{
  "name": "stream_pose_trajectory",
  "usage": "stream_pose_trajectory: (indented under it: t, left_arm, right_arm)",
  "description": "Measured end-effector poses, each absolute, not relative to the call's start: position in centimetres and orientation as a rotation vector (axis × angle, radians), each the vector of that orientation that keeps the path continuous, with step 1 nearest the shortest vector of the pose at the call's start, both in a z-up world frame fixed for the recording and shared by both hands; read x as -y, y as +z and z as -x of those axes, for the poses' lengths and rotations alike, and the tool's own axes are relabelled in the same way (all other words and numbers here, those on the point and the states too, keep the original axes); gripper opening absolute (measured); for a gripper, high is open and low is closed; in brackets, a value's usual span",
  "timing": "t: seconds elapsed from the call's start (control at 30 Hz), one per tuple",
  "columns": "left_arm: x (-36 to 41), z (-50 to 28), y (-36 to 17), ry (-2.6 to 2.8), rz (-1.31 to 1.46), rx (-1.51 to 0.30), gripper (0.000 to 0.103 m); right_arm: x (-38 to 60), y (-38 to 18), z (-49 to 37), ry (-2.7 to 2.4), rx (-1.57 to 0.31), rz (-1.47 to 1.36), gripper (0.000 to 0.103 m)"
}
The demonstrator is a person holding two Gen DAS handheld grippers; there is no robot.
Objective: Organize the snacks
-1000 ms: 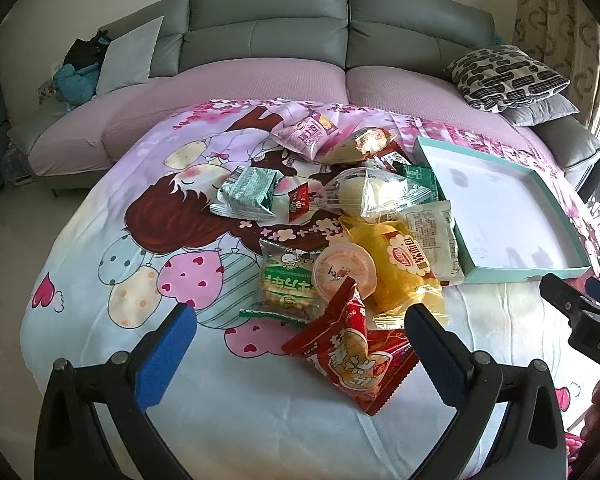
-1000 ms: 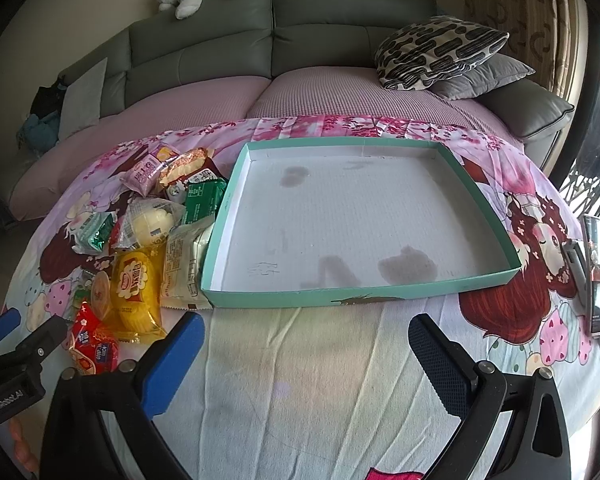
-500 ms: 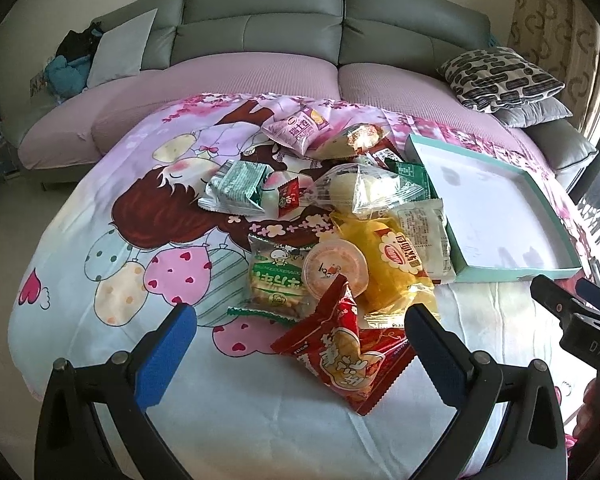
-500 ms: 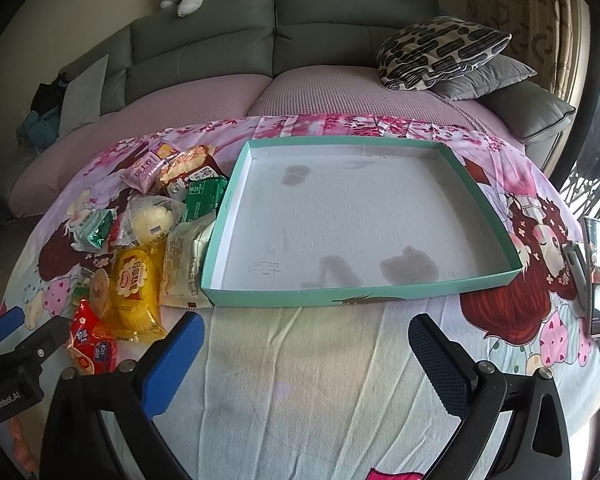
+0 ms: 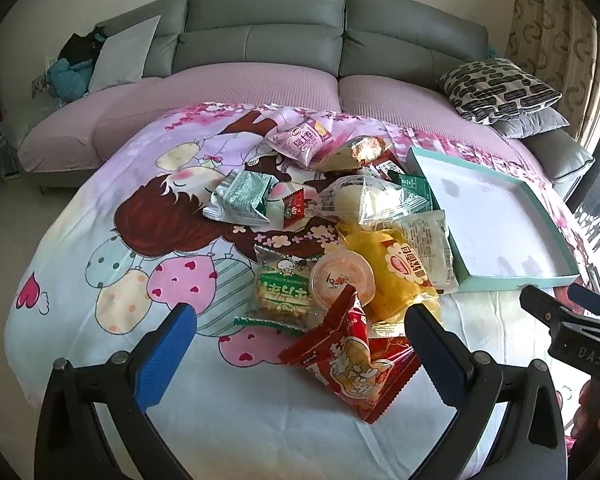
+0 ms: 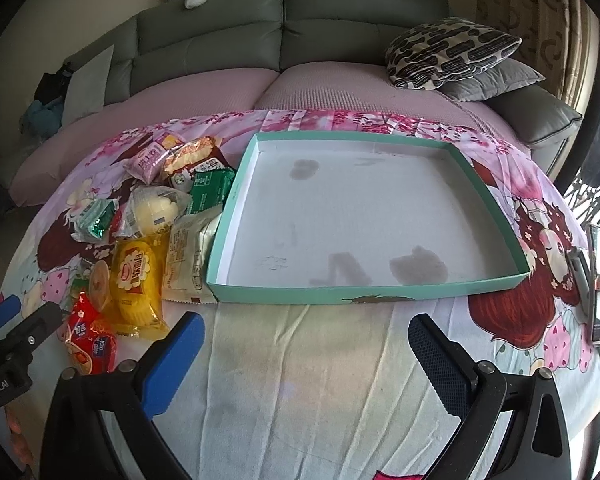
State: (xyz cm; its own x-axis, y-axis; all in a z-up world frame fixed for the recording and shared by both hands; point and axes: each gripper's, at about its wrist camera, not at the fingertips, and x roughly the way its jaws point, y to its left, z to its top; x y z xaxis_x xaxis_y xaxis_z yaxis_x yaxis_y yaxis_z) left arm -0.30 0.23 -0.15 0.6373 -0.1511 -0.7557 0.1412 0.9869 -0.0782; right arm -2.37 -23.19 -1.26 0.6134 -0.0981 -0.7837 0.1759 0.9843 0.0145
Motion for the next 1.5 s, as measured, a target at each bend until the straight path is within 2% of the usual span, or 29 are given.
stream_pose_trajectory:
  t: [0.5,0.73,0.83,0.97,1.17,1.5]
  left_arm:
    - [3.4,-0.8,-4.4,-0.316,-0.104,-1.058,0.103]
    - [2.5,-0.9,-4.6,-0.353,-0.033,-1.058,0.092]
    - [2.2,-0.9,-4.4,-0.373,-0.007,-1.052,0.078]
    - [1.9,-0.9,-4.4,-0.402,0.016,-1.056,0.072]
    - [1.4,-0.3,-3.8,-0.431,0.029,-1.045,0.069]
    - [-2.8,0.2,-1.7,-0.393,0.11,-0.977,0.068]
  right_arm:
    - [21.4,-3.1,0.5,-0.117,-0.942,-0.048,0.103]
    - [21.1,-3.4,0.2,-0.111,-0.954,-0.026,0.103]
    - [20.9,-3.4,0.3,-0.108,-0.951,-0.016,0.103]
    - [20.8,-3.3,0.3,-0.108,-0.95,-0.008,0.103]
    - [20.6,-2.9,0.3,-0.105,-0.939,-0.005,0.103]
    - [17.8,-1.5,-0.6,-0.004,-0.889,0.007,0.103]
